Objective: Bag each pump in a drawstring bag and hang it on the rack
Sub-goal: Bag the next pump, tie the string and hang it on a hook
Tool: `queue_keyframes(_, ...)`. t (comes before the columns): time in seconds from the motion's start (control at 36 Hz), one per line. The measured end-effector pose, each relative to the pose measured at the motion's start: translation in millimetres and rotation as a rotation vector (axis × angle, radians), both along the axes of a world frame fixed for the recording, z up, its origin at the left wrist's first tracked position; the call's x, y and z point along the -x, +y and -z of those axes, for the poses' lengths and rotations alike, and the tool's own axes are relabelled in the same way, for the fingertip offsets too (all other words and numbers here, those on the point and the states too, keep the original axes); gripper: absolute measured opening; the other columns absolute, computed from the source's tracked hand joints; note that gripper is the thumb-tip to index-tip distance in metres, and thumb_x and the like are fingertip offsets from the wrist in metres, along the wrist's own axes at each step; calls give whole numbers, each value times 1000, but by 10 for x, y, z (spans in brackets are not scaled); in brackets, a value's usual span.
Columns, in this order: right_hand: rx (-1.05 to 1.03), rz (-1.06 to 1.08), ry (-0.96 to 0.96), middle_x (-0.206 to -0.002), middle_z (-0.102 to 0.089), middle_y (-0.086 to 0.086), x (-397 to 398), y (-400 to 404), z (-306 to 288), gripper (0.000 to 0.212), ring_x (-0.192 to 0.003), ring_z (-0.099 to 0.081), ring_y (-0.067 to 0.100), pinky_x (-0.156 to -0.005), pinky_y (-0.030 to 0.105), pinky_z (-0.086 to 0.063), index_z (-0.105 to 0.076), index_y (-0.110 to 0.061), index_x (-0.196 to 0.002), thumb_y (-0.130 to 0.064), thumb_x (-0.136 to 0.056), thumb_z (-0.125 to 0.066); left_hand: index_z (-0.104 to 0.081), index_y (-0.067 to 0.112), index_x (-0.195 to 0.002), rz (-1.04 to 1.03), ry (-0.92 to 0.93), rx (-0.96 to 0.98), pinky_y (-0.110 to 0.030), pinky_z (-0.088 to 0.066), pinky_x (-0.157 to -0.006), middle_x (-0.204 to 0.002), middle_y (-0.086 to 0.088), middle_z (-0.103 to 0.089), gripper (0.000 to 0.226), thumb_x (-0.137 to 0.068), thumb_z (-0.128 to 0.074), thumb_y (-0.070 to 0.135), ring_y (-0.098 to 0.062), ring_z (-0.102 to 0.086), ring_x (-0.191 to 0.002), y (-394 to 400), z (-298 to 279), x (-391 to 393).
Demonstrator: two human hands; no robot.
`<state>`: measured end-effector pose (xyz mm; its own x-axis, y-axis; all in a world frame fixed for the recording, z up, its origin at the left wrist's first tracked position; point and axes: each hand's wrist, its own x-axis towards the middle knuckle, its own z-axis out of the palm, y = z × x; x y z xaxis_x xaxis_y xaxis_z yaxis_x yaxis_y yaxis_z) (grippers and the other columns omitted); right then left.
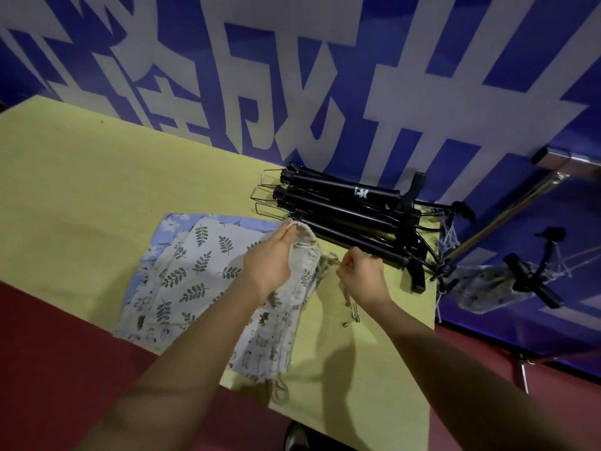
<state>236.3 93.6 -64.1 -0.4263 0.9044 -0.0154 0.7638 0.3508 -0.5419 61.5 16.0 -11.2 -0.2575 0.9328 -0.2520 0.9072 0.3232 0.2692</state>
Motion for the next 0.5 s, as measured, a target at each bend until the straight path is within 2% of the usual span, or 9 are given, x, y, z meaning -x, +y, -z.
queue_keyframes(0.06, 12, -39, 116, -80, -62, 0, 85, -11, -115, 6, -78, -56, 20, -90, 34, -34, -60, -10, -90, -15, -89, -57, -10, 23, -151, -11, -6, -9, -22, -27, -40, -159, 12, 4, 84, -81, -45, -8, -22, -56, -78, -1, -37, 11)
queue_keyframes(0.14, -7, -141, 174, -78, -63, -4, 253, -51, -222, 8, -76, -57, 17, -85, 36, -41, -65, -11, -88, -16, -89, -59, -7, 23, -152, -29, -26, -22, -25, -27, -40, -159, 12, 6, 87, -80, -46, -8, -20, -52, -69, 8, -79, 32)
queue_keyframes(0.19, -29, -203, 177, -83, -68, -3, 372, -90, -261, 9, -82, -58, 19, -83, 37, -43, -67, -13, -88, -18, -89, -60, -5, 22, -152, -33, -22, -35, -25, -26, -39, -159, 12, 6, 89, -80, -47, -8, -20, -51, -65, 3, -109, 64)
queue_keyframes(0.31, -62, -270, 153, -87, -70, -5, 565, -161, -275, 9, -92, -53, 19, -88, 36, -38, -70, -17, -87, -18, -89, -61, -7, 24, -151, -53, 10, -82, -25, -31, -42, -159, 15, 4, 89, -79, -48, -7, -21, -54, -65, -40, -217, 138)
queue_keyframes(0.42, -101, -322, 99, -99, -68, -10, 694, -181, -295, 11, -101, -47, 17, -79, 29, -22, -70, -23, -95, -29, -89, -63, -10, 25, -151, -76, 56, -131, -27, -37, -45, -159, 15, 2, 87, -79, -50, -3, -24, -60, -72, -81, -282, 251)
queue_keyframes(0.5, -126, -322, 91, -106, -63, -7, 731, -167, -299, 18, -103, -43, 16, -80, 29, -22, -69, -24, -103, -34, -90, -61, -10, 26, -151, -80, 58, -146, -29, -42, -50, -159, 15, 1, 86, -80, -51, -1, -25, -62, -84, -90, -302, 313)
